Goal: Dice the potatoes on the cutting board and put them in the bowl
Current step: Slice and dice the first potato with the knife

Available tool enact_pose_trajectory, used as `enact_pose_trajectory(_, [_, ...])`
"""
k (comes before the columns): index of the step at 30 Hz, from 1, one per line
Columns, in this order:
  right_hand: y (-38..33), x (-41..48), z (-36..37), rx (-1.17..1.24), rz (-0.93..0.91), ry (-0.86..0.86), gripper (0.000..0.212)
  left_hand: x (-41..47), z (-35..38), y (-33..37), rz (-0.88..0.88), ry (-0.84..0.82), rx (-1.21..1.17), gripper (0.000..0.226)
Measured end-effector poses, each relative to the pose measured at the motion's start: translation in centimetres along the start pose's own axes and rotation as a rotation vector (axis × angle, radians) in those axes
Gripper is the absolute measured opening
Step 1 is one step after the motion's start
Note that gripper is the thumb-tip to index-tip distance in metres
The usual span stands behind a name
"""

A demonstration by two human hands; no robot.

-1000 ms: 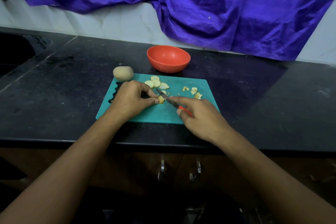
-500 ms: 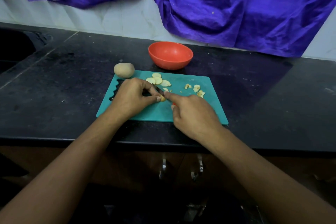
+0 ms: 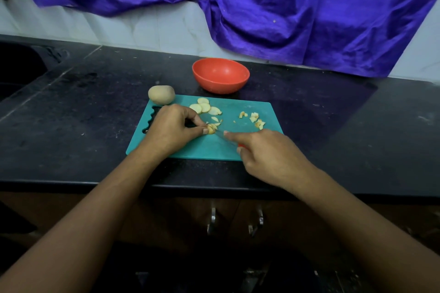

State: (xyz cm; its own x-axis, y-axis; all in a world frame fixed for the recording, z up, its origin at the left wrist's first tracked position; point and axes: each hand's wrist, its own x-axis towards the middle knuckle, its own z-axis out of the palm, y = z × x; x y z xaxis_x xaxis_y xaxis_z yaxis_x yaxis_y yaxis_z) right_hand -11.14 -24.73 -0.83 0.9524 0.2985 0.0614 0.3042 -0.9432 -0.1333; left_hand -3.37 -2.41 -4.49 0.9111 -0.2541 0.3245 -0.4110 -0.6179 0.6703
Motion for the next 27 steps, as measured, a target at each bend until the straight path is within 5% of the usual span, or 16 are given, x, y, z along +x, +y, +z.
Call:
enact_pose_trajectory(6, [1.5, 0.6, 0.0, 0.377, 0.043, 0.007, 0.043, 0.1, 0.0, 0.0, -0.029, -0.001, -0.014, 0.008])
enact_pose_trajectory(27, [-1.3, 0.8, 1.6, 0.113, 0.022, 0.106, 0.05, -0.1, -0.1, 0.1, -0.008, 0.011, -0.004, 0.011])
